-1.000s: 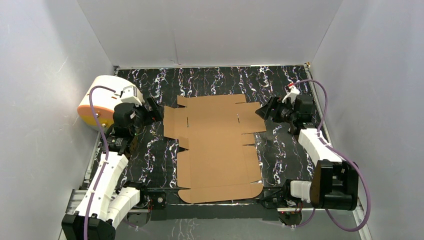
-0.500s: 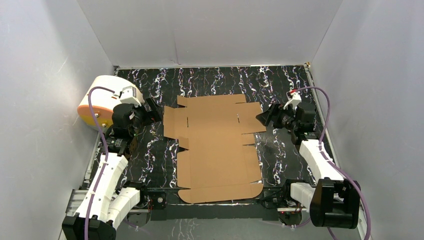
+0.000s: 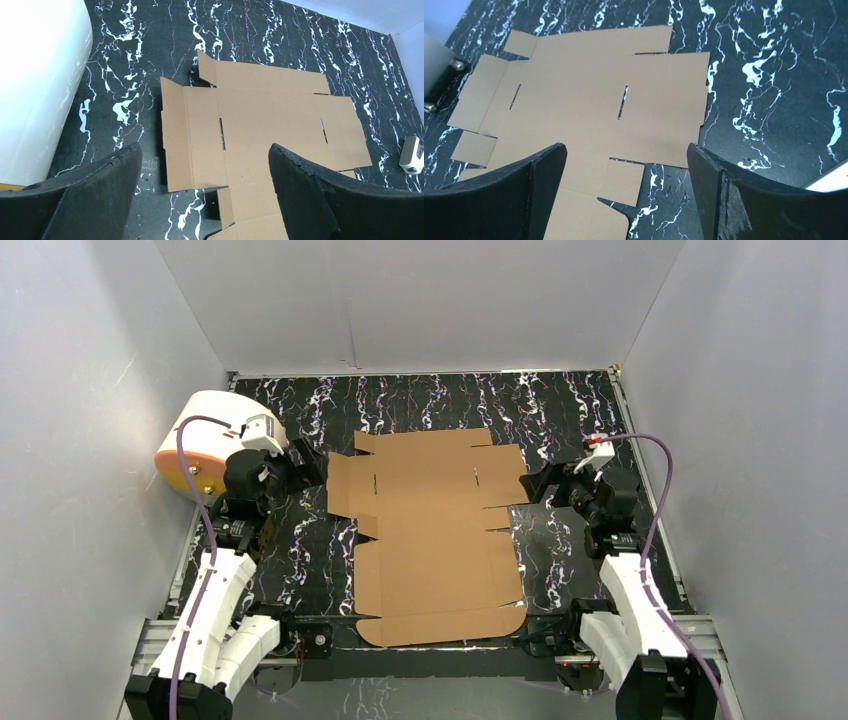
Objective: Fold the paper box
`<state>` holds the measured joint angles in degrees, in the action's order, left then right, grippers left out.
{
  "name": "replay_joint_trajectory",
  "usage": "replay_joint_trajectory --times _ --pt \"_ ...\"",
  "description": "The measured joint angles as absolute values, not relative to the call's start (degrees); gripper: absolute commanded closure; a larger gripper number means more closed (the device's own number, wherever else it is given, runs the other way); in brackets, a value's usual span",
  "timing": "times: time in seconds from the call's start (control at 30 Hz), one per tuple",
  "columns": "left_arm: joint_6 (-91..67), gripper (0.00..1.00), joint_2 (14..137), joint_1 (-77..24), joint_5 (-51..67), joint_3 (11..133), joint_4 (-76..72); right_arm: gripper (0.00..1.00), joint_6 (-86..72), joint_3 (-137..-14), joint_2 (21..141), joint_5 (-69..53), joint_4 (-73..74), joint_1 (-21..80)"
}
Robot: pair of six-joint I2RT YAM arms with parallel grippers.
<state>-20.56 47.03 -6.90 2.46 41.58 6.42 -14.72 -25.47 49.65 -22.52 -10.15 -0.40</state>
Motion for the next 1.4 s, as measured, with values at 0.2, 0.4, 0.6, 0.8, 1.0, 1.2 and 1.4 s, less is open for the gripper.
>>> replay_joint_trajectory --times 0.2,0.4,0.6,0.8,1.0,1.2,1.4 --pt "-20.47 0.06 46.76 -6.9 3.73 41.32 6.44 0.0 -14.35 -23.35 39.13 -21.39 -5.91 -0.4" --pt "-20.32 0.06 44.95 -6.9 4.84 40.01 7.33 0.43 -14.13 -21.98 34.09 -21.1 -2.68 -0.4" --pt "-20.34 0.06 43.59 -6.9 6.0 39.79 7.55 0.64 -13.5 -21.96 34.79 -22.79 -1.15 -0.4" --pt "-20.53 0.06 44.56 -6.9 8.4 39.79 7.42 0.25 -13.76 -21.96 36.97 -24.27 -0.95 -0.4" --pt "-22.48 0.07 49.84 -6.9 12.71 39.97 7.29 0.1 -14.94 -22.85 42.78 -24.51 -1.54 -0.4" --pt "-27.75 0.07 59.37 -6.9 17.78 42.24 6.81 0.05 -15.49 -29.17 55.27 -24.91 -2.0 -0.38" --pt "-31.55 0.07 69.49 -7.31 20.53 46.52 5.28 0.04 -16.29 -39.07 70.5 -24.97 -4.34 0.6"
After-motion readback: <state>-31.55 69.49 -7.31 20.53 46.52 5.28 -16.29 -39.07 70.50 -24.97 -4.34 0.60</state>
